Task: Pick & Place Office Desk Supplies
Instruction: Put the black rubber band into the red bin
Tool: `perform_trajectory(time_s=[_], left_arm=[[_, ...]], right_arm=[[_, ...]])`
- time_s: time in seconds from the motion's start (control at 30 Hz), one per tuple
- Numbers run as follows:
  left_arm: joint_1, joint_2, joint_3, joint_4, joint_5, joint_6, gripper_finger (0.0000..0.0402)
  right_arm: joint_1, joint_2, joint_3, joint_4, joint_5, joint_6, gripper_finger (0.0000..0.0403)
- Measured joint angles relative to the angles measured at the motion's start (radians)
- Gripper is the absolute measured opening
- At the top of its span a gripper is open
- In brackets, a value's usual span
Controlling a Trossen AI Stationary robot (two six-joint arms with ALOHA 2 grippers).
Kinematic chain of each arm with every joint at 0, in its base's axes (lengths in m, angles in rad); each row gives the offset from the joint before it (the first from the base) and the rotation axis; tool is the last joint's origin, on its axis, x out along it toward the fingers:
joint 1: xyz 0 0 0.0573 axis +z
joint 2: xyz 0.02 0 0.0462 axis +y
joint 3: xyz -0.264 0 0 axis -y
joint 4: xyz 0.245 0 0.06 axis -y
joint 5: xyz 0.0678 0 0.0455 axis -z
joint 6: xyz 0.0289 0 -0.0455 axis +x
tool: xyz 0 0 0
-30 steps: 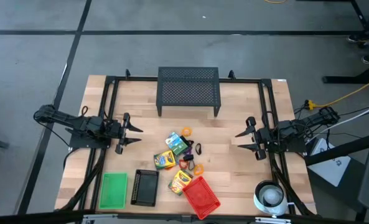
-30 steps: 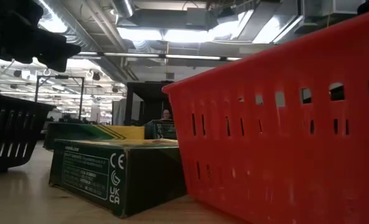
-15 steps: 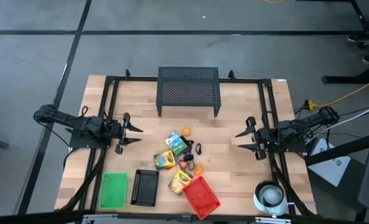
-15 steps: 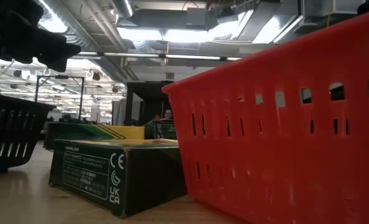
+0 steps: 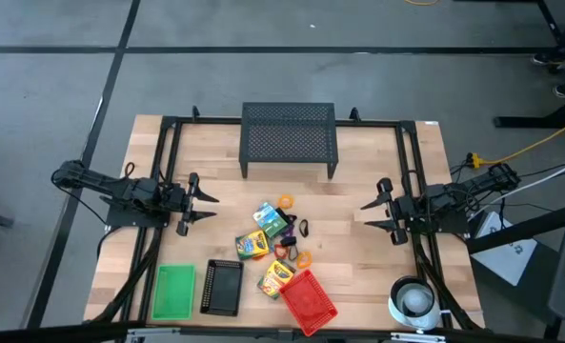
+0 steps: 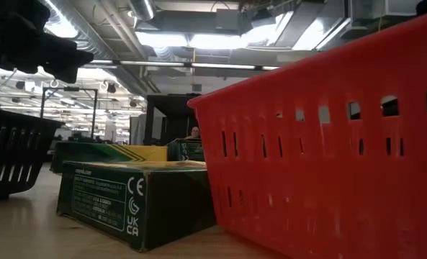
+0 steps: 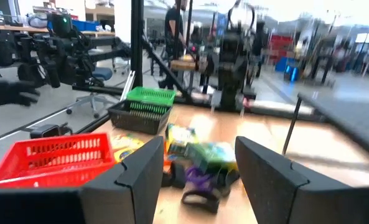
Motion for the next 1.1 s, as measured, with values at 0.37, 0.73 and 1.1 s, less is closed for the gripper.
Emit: perform_trajectory(time_s=[0.37, 0.73, 1.1], left_arm=[[0.000, 0.000, 0.000, 0.000, 0.000, 0.000, 0.0175], [0.000, 0.000, 0.000, 0.022, -0.121, 0.111, 0.0175], [0.000, 0.003, 0.000, 0.052, -0.199, -0.052, 0.0175]], right_arm=[[0.000, 0.000, 0.000, 0.077, 0.000, 0.012, 0.0200], [0.000, 0.000, 0.000, 0.107, 0.076, -0.034, 0.0201], [0.000, 0.000, 0.000, 0.106, 0.335, -0.064, 0.0201]])
